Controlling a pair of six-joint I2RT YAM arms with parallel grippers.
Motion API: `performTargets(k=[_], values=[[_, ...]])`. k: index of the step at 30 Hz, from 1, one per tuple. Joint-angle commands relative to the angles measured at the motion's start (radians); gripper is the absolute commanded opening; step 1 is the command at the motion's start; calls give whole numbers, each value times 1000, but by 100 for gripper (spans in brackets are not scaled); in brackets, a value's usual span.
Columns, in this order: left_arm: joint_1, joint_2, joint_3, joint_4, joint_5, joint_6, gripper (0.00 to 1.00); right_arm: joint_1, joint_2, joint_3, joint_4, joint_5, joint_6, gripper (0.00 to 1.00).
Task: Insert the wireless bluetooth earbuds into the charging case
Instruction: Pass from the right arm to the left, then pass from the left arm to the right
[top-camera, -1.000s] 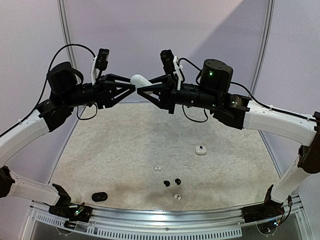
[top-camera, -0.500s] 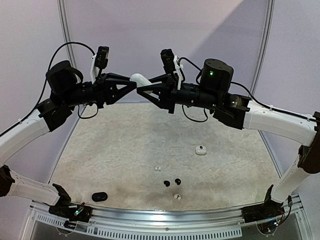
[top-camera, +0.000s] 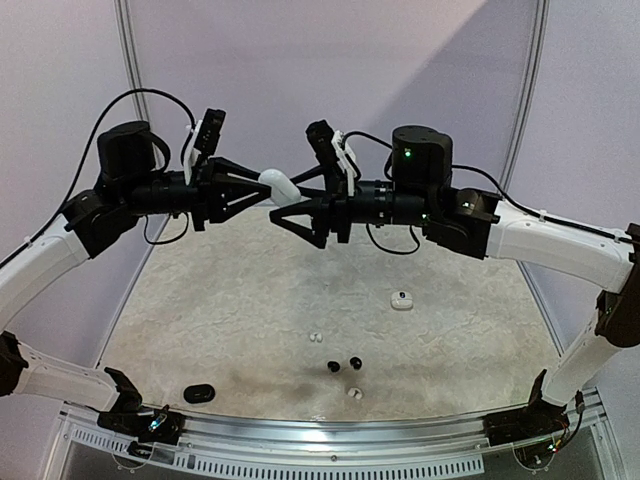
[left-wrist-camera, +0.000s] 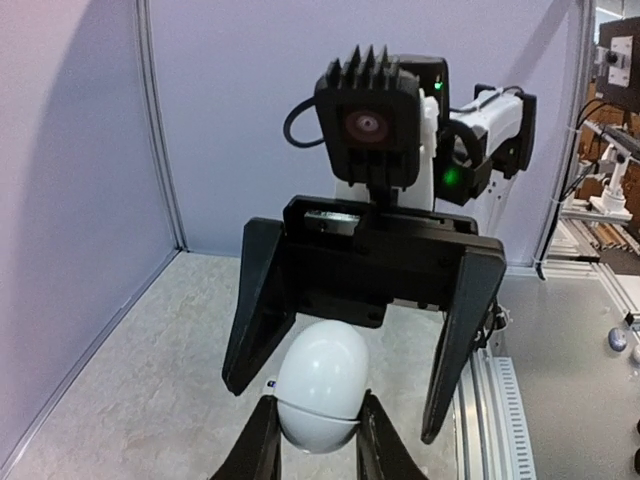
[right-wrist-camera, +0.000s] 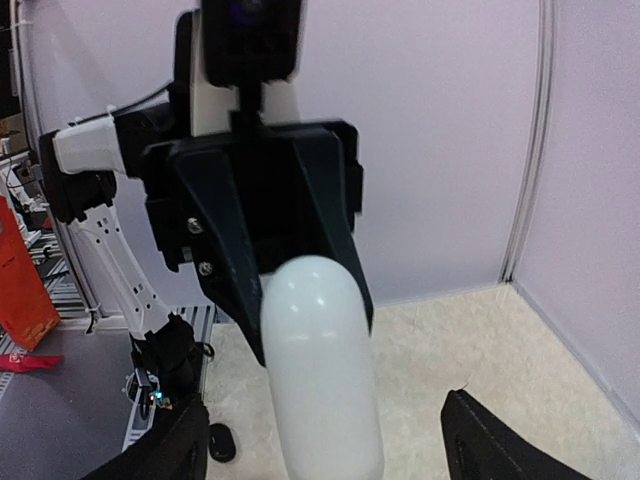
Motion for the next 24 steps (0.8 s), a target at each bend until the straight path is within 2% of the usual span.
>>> performTargets(k=[1, 5, 9, 13, 17, 24], values=[[8, -28, 64, -364, -64, 398, 0, 6, -58, 46, -254, 44, -83, 85], [-8, -30, 94, -538, -186, 649, 0, 5, -67, 135, -462, 74, -120, 84], [-75, -31, 105, -614, -305, 828, 0, 7, 1, 246, -604, 126, -130, 78], [-98, -25, 123, -633, -322, 837, 0, 26, 78, 322, -652, 115, -170, 75], [-103, -24, 127, -635, -323, 818, 0, 35, 140, 381, -684, 84, -211, 68], [-104, -19, 127, -615, -305, 729, 0, 40, 164, 379, -648, 21, -219, 63]])
